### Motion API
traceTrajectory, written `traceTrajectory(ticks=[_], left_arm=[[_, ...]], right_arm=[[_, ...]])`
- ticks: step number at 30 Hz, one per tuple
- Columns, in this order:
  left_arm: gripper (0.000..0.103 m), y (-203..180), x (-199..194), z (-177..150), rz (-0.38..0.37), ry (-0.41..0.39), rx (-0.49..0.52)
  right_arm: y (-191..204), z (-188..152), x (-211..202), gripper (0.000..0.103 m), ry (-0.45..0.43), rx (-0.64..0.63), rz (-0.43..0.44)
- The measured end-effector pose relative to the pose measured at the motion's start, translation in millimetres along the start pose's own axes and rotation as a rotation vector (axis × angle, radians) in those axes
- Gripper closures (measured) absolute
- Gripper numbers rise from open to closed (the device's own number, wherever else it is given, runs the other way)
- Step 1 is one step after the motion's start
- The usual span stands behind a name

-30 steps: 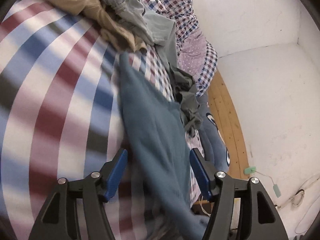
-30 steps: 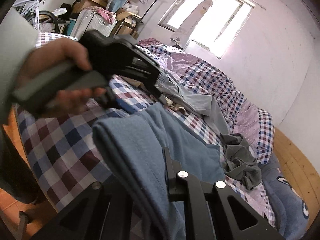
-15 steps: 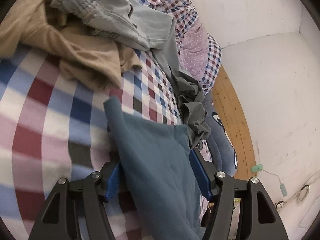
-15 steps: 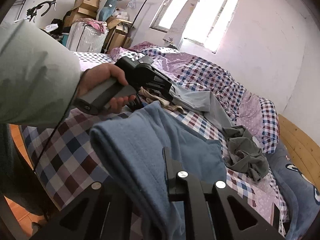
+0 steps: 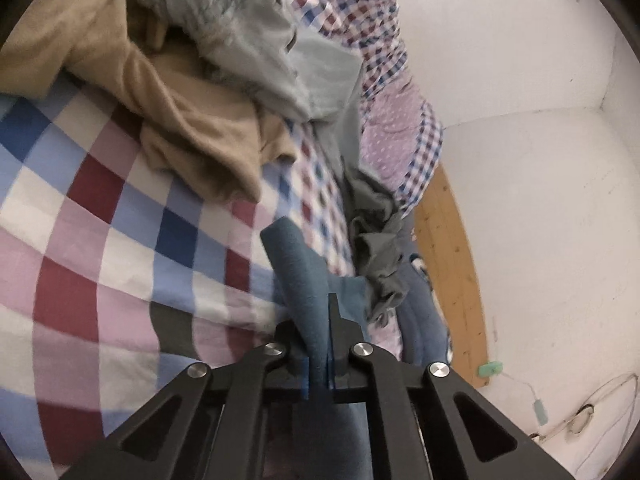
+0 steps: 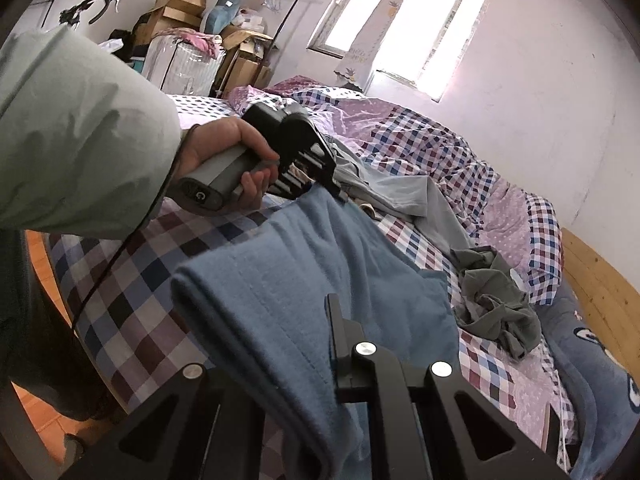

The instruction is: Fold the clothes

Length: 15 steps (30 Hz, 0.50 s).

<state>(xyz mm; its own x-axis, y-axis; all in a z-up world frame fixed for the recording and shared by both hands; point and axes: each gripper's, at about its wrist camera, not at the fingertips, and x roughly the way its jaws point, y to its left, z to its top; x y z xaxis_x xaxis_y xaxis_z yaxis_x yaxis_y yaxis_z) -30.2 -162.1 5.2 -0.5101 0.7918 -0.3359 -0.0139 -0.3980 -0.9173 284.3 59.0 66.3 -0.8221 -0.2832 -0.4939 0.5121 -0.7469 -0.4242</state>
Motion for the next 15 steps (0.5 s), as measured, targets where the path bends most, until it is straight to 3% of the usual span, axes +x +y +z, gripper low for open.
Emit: traceTrajectory(ticks=[5,15], left_arm=[[0.100,-22,-21,1,-0.040,-0.046,0.013],[0.100,-45,-132,25,-0.103,-0.244,0.061]], right_arm=[[2,8,-6,0.096,-0.010,-0.008,0.006],[-3,67,-15,0.096,-0.108,0.041,0.081]])
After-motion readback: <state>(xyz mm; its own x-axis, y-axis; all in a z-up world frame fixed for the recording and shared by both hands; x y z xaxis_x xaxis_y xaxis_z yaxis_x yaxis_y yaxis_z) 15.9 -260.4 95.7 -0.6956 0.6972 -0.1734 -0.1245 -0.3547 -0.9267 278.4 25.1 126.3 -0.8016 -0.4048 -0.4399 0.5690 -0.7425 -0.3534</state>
